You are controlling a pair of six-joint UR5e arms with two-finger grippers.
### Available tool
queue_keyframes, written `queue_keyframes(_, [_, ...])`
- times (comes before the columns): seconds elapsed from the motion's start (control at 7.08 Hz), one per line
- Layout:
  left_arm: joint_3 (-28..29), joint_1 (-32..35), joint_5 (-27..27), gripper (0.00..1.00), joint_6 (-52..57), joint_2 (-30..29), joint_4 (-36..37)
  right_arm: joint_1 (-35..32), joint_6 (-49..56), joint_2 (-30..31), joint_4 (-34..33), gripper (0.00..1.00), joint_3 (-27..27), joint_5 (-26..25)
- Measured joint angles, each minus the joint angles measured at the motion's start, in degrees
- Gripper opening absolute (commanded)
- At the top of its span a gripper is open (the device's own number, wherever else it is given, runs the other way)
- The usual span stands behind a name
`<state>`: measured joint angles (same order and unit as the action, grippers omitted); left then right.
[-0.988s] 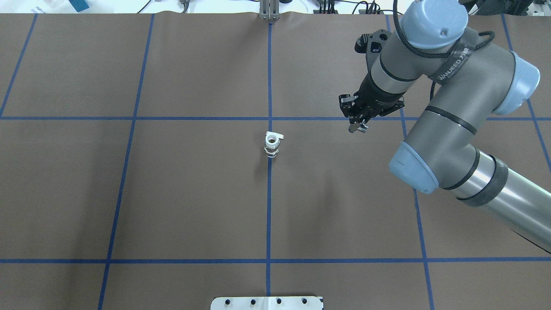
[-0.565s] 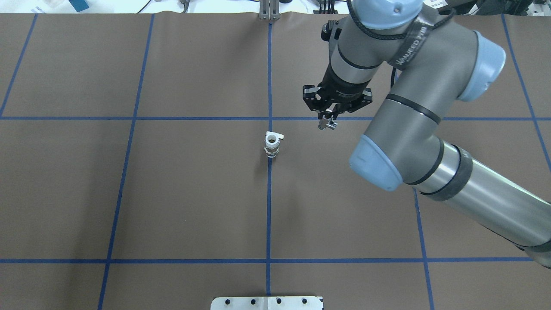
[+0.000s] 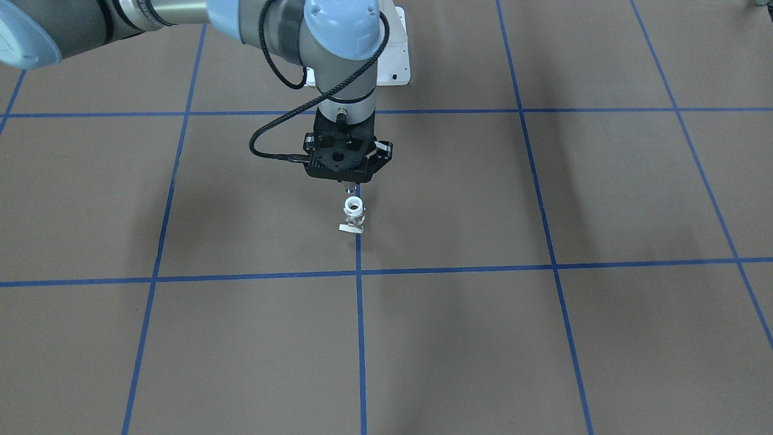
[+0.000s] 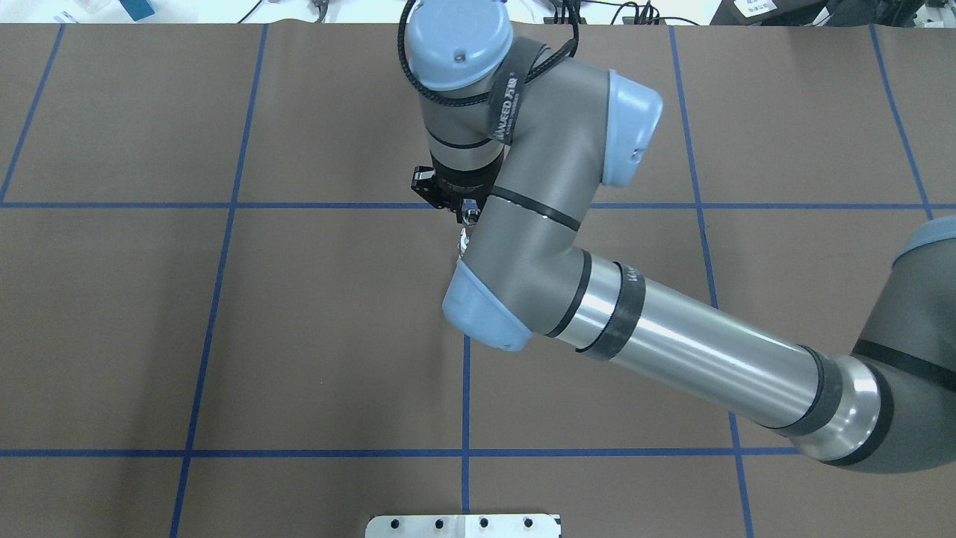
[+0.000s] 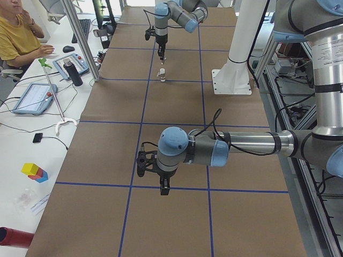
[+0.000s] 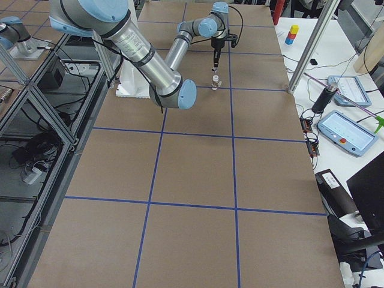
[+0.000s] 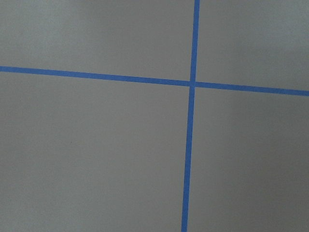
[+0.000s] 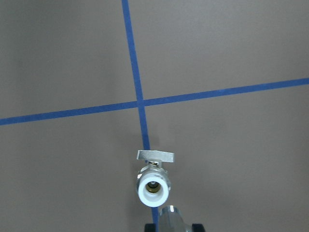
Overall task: Assemble PPR valve and pipe with both arms
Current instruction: 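Lower the fitting onto the valve top and press it down with the right gripper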
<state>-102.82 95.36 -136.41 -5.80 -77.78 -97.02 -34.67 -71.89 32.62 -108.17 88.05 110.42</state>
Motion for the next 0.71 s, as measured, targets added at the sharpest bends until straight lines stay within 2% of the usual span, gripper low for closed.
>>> queue_keyframes(0.71, [-0.04, 0.00, 0.00, 1.00, 0.00, 0.09, -0.33, 1.84, -0.95, -1.13, 0.08, 0.00, -3.89, -5.27])
